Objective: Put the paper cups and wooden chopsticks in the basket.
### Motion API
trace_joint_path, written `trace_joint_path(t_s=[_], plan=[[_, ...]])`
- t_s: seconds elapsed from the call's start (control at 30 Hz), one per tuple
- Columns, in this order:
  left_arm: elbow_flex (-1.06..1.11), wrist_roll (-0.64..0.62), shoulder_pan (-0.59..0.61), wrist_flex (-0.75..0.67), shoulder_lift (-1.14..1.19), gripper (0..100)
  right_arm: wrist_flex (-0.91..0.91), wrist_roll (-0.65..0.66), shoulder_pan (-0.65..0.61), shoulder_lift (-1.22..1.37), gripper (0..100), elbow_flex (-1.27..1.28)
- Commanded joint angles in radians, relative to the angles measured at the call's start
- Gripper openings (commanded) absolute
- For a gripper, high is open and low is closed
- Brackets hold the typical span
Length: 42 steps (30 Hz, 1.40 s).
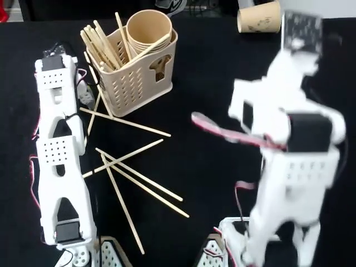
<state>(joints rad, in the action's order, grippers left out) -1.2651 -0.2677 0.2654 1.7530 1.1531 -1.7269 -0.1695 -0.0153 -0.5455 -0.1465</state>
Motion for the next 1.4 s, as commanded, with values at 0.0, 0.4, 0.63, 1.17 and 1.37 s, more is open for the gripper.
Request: trace_joint_path(t_s=[0.0,0.4,0.63,1.17,1.37], plan=[[0.001,-0.068,-0.024,0.005,-0.029,14,0.049,0.006,0.018,-0.196,24.3,0.166],[-0.001,-0.068,0.084,0.008,-0.014,3,0.311,-0.066,0.006,-0.460,24.3,0.737],[0.008,0.051,0.111,0.011,-0.031,3,0.322,-0.170,-0.247,-0.458,24.3,0.940],[0.642,0.164,0.153,0.005,-0.832,3,0.562,0.318,-0.884,-0.364,24.3,1.179],[0.817,0.160,0.173,-0.055,-1.186,3,0.732,0.393,-0.901,-0.077,24.3,1.112]])
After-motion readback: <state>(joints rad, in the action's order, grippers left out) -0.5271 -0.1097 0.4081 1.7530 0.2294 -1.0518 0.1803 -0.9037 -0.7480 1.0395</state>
